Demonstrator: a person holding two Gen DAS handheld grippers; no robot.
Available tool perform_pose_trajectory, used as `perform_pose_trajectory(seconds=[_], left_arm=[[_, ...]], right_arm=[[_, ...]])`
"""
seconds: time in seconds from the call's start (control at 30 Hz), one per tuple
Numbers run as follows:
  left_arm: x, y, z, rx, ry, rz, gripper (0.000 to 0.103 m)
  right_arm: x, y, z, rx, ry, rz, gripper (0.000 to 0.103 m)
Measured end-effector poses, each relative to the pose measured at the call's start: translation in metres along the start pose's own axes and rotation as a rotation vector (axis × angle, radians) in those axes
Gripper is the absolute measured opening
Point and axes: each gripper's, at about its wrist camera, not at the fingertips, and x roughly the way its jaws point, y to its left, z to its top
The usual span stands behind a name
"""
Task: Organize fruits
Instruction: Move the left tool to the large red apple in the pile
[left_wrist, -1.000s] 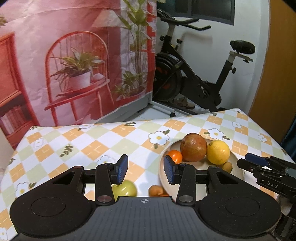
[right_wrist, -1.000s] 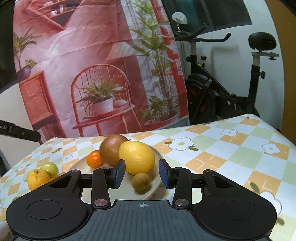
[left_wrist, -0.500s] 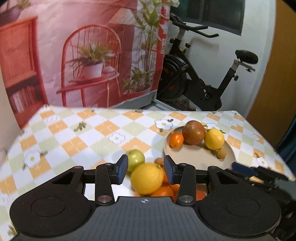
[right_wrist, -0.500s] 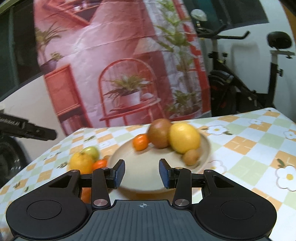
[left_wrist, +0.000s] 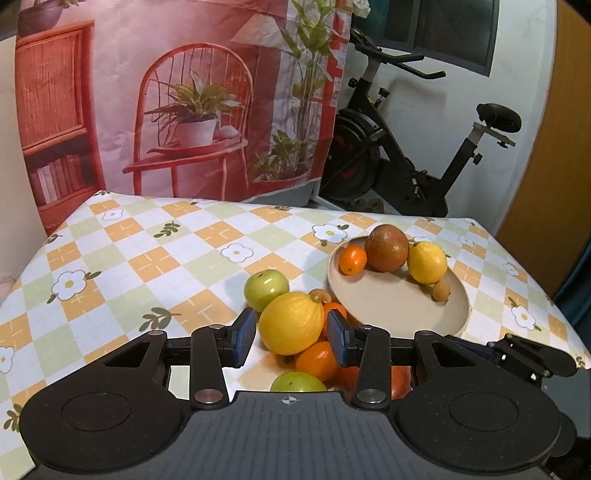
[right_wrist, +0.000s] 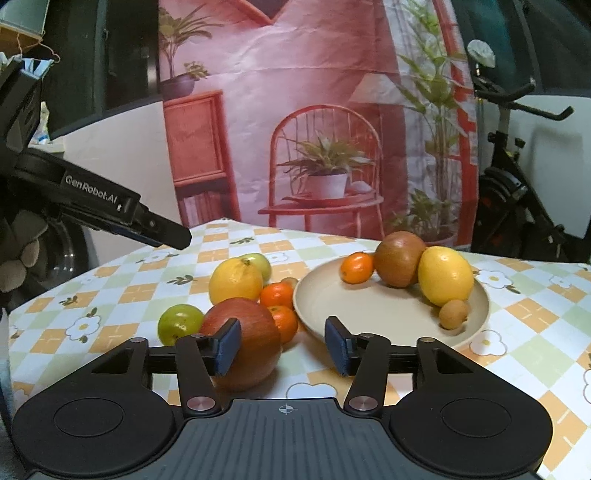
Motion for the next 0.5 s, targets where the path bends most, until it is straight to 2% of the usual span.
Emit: perform_pose_trajectory(seconds=[0.07,0.5], left_arm=[[0.001,0.002,-0.003,-0.012,0.007,0.002,0.044],[0.001,0.004,-0.006,-0.013,0.006,0.002,0.044]], right_arm=[[-0.001,0.002,-0.001,-0.011,0.007,0.018,0.056],[0.013,0.022,-0.001,-0.144,0.089,0.066,0.058]])
